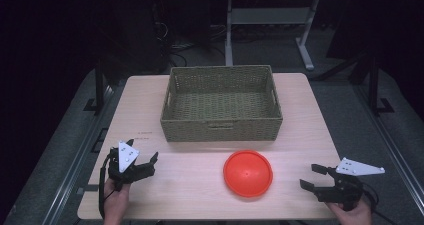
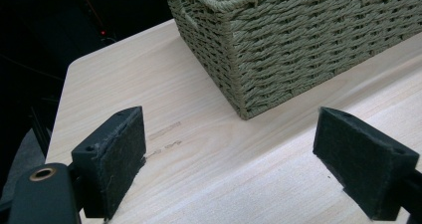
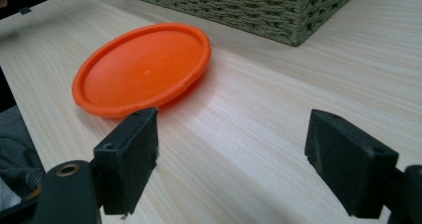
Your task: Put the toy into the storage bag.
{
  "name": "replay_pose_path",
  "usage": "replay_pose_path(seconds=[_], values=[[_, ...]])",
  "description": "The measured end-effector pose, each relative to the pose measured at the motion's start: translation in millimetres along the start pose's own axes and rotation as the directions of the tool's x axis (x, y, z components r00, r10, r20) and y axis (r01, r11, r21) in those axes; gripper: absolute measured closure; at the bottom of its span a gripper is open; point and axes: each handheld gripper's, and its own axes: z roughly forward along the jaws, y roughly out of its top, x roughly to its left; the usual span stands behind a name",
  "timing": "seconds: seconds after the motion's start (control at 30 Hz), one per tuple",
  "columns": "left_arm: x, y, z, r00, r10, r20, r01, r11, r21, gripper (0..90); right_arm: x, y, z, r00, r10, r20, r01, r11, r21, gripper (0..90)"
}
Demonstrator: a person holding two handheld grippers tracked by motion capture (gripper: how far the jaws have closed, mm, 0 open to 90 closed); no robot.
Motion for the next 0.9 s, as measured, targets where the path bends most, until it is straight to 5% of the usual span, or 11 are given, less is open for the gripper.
replay_pose_path(seconds=[0.47,0.9], values=[[-0.5,-1.3,-2.0,1.0000,-0.001,0.007,0.001,1.0000,-0.008,12.7,10.9,27.3,16.5,0.9981,-0.041,-0.047,0.044,0.997,0.071,20.9],[1.4,-1.9,-3.4,0.9999,-0.012,-0.004,0.012,0.9999,-0.010,12.8,11.6,54.4,33.0,0.9974,-0.015,-0.071,0.025,0.990,0.140,22.3]])
